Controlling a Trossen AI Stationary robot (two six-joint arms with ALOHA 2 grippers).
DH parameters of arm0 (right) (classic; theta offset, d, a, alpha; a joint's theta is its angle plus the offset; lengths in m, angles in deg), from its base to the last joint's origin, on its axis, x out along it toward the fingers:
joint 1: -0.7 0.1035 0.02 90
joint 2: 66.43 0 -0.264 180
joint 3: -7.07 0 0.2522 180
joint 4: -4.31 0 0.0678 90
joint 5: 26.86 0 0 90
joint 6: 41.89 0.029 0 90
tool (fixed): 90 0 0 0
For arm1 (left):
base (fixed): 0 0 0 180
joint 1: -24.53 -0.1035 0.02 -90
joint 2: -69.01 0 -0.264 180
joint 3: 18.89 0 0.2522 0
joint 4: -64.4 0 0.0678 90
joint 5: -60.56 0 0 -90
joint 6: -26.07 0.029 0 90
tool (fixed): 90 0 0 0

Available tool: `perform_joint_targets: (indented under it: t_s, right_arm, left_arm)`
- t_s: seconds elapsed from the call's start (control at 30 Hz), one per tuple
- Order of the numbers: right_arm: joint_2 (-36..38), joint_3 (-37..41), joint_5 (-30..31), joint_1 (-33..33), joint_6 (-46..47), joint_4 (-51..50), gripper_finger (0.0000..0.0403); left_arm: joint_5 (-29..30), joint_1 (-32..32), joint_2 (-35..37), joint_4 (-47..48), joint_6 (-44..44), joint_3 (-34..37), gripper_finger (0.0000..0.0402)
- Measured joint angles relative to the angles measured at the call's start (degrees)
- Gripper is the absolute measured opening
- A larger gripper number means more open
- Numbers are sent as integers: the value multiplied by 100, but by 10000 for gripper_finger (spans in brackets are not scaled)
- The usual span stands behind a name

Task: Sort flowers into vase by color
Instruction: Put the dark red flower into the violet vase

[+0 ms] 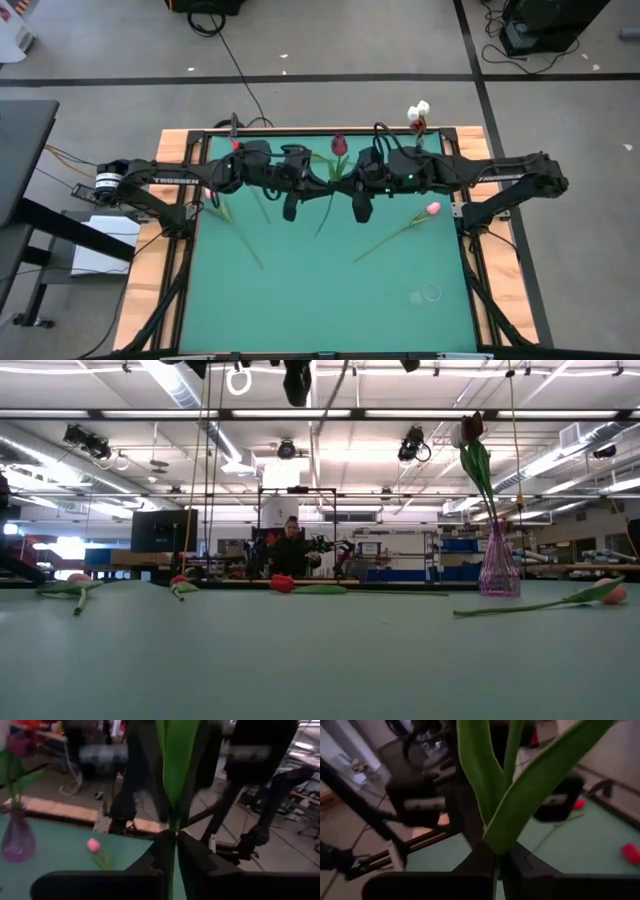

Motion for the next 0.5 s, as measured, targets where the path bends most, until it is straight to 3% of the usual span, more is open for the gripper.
perform_joint_targets:
  t_s: [0.27, 0.5]
  right_arm:
    - [384, -4, 1151, 5, -217, -843, 16]
    - [909, -7, 2052, 5, 153, -2328, 16]
  left_arm:
    - [343, -223, 82, 433, 165, 5, 122]
    - [817, -479, 846, 1384, 786, 9, 184]
